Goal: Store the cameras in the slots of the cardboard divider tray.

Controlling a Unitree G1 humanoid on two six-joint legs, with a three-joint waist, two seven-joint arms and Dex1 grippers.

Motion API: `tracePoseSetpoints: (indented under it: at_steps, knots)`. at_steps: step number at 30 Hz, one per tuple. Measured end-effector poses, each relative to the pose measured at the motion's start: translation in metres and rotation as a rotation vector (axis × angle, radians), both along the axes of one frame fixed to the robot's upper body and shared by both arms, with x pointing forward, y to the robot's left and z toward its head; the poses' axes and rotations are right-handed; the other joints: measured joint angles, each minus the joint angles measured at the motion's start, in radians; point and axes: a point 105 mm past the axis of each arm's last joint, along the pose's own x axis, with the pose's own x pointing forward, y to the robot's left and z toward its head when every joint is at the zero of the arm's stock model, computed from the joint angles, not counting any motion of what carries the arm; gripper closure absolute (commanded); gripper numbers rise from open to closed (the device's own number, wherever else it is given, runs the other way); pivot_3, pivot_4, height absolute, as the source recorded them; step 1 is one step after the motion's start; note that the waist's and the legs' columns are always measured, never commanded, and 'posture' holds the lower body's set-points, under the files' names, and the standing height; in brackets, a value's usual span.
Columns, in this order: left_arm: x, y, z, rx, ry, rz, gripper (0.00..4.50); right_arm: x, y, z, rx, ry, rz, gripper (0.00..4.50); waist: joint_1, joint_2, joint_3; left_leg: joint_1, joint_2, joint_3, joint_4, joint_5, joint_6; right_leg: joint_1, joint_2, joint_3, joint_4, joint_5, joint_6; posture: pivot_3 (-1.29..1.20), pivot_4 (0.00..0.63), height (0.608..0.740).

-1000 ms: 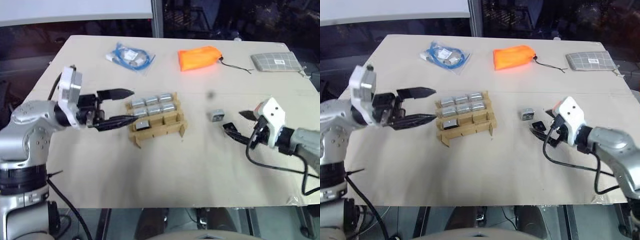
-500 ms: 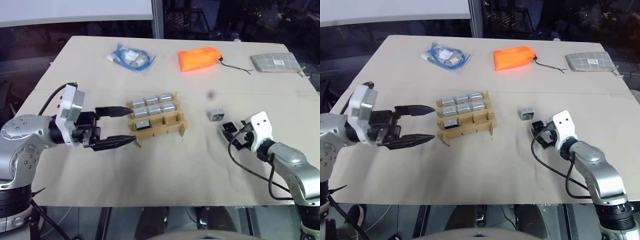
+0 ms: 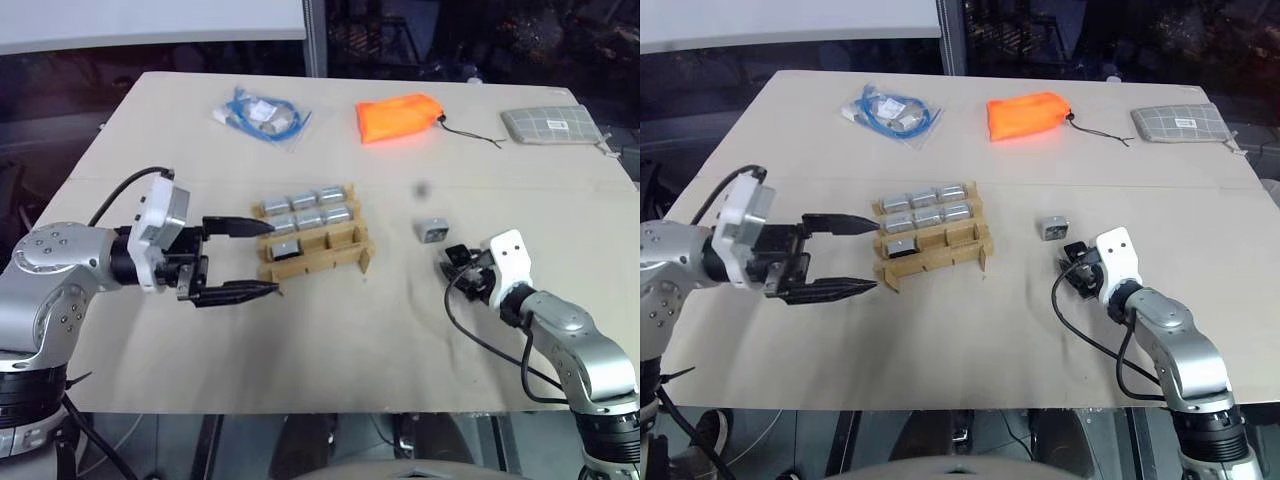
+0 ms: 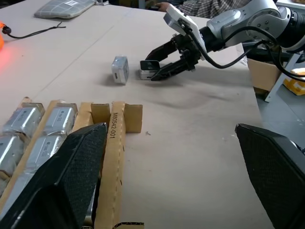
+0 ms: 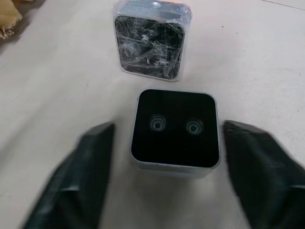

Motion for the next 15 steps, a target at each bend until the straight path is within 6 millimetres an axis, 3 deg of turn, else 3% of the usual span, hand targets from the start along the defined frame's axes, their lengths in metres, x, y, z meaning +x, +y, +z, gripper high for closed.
tracePoseSetpoints:
  at_steps: [8, 12, 15]
  knots:
    - [0.007, -0.003, 0.003, -0.05, 0.025, 0.05, 0.0, -0.002, 0.007, 0.007, 0.012, -0.026, 0.088, 2.6, 0.0, 0.0, 0.0, 0.0, 0.0, 0.0, 0.0, 0.0, 0.0, 0.0, 0.0, 0.0, 0.0, 0.0, 0.0, 0.0, 0.15, 0.74]
    - [0.024, -0.005, 0.0, -0.08, 0.1, 0.164, 0.0, 0.004, 0.011, 0.041, -0.151, -0.213, 0.211, 2.6, 0.002, 0.0, 0.0, 0.001, -0.001, -0.001, 0.0, -0.001, 0.001, 0.0, 0.0, 0.0, 0.0, 0.0, 0.0, 0.0, 0.15, 0.74]
    - [0.039, -0.014, -0.003, -0.193, 0.206, 0.243, 0.0, 0.0, 0.033, 0.061, -0.227, -0.346, 0.358, 2.6, 0.0, 0.0, 0.0, 0.0, 0.0, -0.001, 0.0, 0.0, 0.0, 0.0, 0.001, 0.0, 0.0, 0.0, 0.0, 0.0, 0.15, 0.74]
